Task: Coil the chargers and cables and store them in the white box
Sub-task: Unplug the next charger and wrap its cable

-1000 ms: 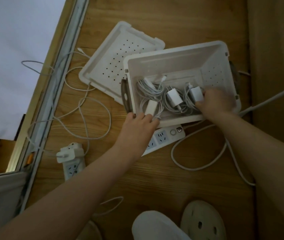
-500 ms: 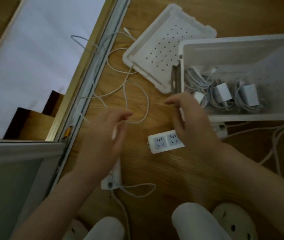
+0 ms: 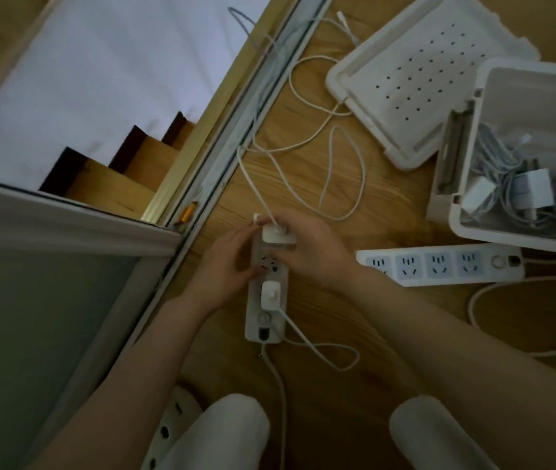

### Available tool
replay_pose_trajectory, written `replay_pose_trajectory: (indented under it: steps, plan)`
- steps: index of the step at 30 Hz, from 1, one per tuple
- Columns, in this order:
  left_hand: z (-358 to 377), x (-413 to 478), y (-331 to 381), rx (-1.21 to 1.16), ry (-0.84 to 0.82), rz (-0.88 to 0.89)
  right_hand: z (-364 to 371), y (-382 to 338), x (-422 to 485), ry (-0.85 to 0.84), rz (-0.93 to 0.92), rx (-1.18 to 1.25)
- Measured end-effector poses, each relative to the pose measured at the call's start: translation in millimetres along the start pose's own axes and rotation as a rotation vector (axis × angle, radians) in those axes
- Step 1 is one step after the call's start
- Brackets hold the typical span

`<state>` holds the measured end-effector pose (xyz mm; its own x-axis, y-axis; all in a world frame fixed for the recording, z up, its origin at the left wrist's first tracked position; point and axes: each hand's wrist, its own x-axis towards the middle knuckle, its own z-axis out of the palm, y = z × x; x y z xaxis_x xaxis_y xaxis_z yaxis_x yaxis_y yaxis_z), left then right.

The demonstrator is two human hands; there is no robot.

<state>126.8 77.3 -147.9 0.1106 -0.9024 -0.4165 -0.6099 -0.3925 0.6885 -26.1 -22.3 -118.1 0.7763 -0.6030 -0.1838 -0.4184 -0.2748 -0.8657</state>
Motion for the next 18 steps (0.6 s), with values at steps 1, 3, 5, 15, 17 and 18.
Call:
replay_pose_trajectory:
  steps: [1, 3, 5, 15, 17, 18]
  plan:
    - [-0.8, 2.9, -3.2, 0.015, -0.012, -0.003, 2.4, 0.8, 1.3, 0.031, 0.002, 0.028]
    - [-3.5, 8.2, -4.5, 0.081, -0.041, 0.013, 6.1, 1.3, 1.3, 0.093, 0.046, 0.105]
    - [-7.4, 12.4, -3.7, 0.187, -0.079, 0.004, 11.0, 0.4, 0.5, 0.153, 0.121, 0.197]
    - [-13.9, 15.6, 12.0, 0.394, -0.103, -0.159, 16.3, -12.6, 3.2, 0.199, 0.315, 0.274]
    - [-13.1, 15.5, 13.6, 0.364, -0.093, -0.171, 15.9, -15.5, 3.2, 0.226, 0.337, 0.306]
    - [-12.8, 15.4, 14.0, 0.349, -0.089, -0.181, 16.0, -17.2, 3.4, 0.244, 0.349, 0.328]
